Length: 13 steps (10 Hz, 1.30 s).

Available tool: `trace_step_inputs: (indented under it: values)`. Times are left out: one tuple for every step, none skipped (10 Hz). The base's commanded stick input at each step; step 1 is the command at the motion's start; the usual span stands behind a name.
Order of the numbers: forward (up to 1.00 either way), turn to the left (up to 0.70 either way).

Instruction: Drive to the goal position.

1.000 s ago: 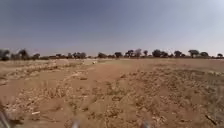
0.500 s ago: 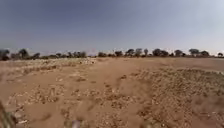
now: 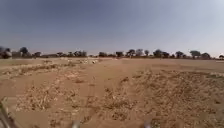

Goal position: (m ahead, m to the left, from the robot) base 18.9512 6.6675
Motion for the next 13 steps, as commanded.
trace_step_inputs:
  values:
    - [0.50,0.00]
    - [0.50,0.00]
    - [0.50,0.00]
    - [0.50,0.00]
    - [0.50,0.00]
    - [0.50,0.00]
    - [0.50,0.00]
    - [0.50,0.00]
    - [0.50,0.00]
    - [0.50,0.00]
    - [0.50,0.00]
    - [0.50,0.00]
    - [0.50,0.00]
